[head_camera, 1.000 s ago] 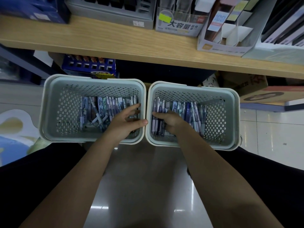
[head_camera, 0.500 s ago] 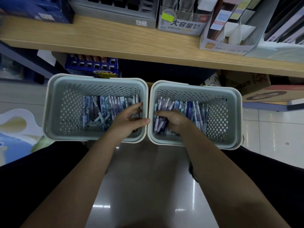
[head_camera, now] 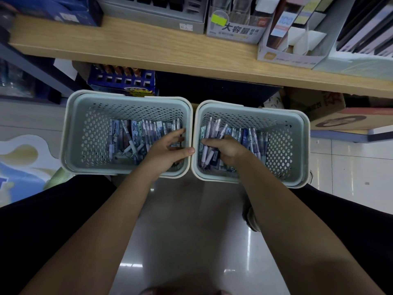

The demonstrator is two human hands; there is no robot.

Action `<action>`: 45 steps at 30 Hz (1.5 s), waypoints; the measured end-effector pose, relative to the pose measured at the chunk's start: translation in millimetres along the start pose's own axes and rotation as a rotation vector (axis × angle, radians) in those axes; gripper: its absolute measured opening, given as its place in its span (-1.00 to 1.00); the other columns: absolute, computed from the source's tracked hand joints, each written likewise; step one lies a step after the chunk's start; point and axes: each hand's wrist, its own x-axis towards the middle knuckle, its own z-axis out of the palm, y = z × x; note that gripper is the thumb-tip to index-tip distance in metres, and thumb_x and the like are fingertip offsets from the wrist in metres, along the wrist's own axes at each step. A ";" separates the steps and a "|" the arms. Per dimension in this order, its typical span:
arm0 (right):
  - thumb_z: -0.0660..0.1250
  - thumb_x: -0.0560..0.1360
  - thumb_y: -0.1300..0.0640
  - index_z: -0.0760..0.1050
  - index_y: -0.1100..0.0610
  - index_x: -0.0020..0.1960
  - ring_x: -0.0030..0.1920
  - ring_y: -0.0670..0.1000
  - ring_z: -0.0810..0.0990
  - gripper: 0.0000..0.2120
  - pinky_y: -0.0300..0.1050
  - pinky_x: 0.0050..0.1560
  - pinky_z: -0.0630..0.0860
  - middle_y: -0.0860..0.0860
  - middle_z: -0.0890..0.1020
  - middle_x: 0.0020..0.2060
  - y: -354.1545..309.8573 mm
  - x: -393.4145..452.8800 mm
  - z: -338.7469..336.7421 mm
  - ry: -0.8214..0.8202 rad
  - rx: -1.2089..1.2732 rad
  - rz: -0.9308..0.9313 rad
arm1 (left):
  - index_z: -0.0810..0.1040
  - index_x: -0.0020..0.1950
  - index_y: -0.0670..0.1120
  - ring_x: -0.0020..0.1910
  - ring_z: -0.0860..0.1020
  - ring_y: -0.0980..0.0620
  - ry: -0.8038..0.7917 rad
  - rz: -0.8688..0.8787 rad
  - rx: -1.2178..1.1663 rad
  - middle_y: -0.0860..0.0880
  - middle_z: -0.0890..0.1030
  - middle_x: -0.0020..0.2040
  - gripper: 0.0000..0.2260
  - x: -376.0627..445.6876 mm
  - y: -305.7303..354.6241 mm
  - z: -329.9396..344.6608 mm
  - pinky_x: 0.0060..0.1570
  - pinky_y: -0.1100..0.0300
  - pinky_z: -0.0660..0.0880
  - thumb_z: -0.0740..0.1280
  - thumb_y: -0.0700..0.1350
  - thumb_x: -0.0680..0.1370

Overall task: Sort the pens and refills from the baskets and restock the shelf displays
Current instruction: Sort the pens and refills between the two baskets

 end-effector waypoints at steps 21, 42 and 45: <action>0.50 0.44 0.22 0.61 0.24 0.01 -0.11 0.08 0.68 -0.82 -0.07 -0.09 0.57 0.10 0.71 -0.15 -27.3 -90.1 0.5 -0.008 0.051 -0.224 | 0.59 0.10 -0.04 0.11 0.64 -0.06 -0.035 -0.015 -0.405 -0.12 0.66 0.17 -0.88 -47.5 56.1 32.3 0.00 0.03 0.65 0.37 -0.22 0.60; 0.42 0.49 0.33 0.59 0.24 0.00 0.06 0.18 0.64 -0.90 0.09 0.17 0.56 0.22 0.67 0.00 13.8 -46.6 -113.6 0.144 0.312 -0.126 | 0.60 0.08 0.00 0.03 0.64 0.00 -0.172 -0.288 -0.120 -0.06 0.67 0.08 -0.85 50.7 20.9 131.7 0.14 0.04 0.57 0.33 -0.24 0.63; 0.41 0.49 0.34 0.57 0.26 0.08 0.05 0.17 0.64 -0.83 0.01 0.05 0.58 0.26 0.65 0.07 12.9 -48.2 -113.7 0.134 0.312 -0.135 | 0.59 0.10 0.02 0.09 0.63 0.00 -0.192 -0.256 -0.110 -0.09 0.65 0.17 -0.88 48.5 25.8 129.3 0.13 0.08 0.57 0.32 -0.18 0.64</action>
